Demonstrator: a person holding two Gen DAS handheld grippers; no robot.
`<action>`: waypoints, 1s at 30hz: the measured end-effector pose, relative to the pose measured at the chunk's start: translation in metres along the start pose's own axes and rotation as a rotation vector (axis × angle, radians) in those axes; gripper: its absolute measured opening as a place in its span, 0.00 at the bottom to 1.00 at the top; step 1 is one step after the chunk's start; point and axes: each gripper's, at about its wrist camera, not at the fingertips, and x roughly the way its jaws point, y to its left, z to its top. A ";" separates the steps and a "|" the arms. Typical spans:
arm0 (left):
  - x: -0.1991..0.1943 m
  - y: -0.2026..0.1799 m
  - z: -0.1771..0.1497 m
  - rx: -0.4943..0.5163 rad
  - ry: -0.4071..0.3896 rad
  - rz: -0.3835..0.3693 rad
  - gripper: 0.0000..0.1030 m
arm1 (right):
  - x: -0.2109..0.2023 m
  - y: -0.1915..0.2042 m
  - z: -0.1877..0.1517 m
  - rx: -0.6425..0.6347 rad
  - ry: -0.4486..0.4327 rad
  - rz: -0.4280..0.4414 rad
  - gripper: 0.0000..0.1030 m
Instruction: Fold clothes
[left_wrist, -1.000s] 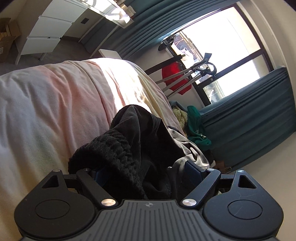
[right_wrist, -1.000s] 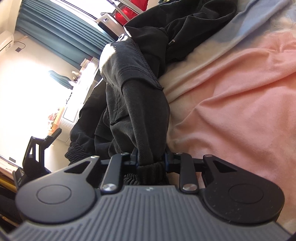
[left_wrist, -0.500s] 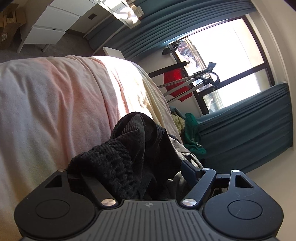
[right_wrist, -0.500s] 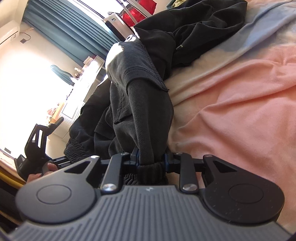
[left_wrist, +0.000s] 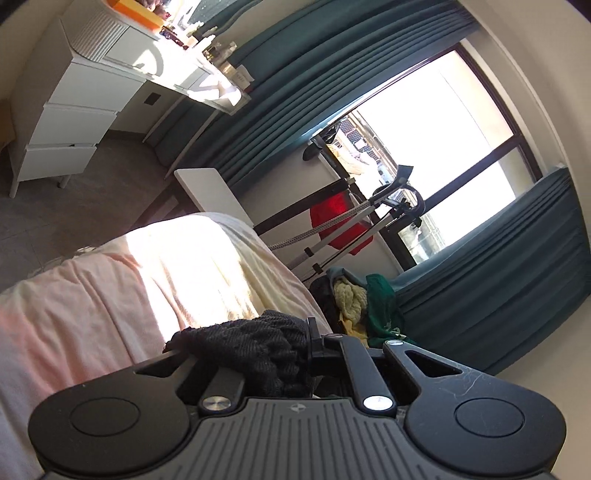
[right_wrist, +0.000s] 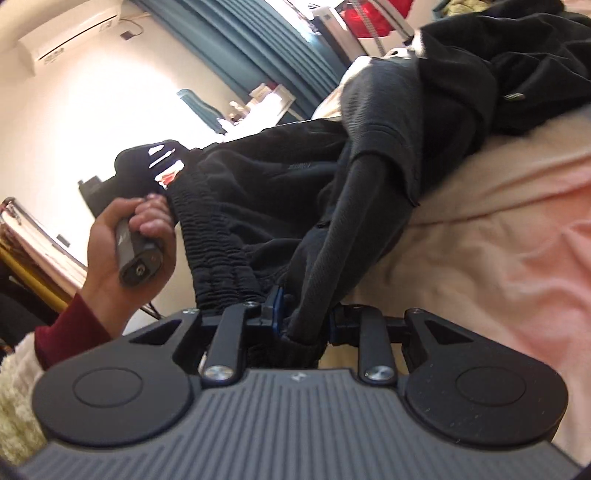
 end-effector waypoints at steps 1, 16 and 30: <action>0.004 -0.010 0.020 0.050 -0.010 0.025 0.07 | 0.015 0.011 0.002 -0.008 -0.002 0.034 0.25; 0.106 0.120 0.066 0.047 0.109 0.245 0.12 | 0.175 -0.015 -0.026 0.107 0.141 0.067 0.23; -0.018 0.083 0.032 0.287 0.145 0.211 1.00 | 0.038 -0.009 0.021 -0.095 -0.008 -0.094 0.84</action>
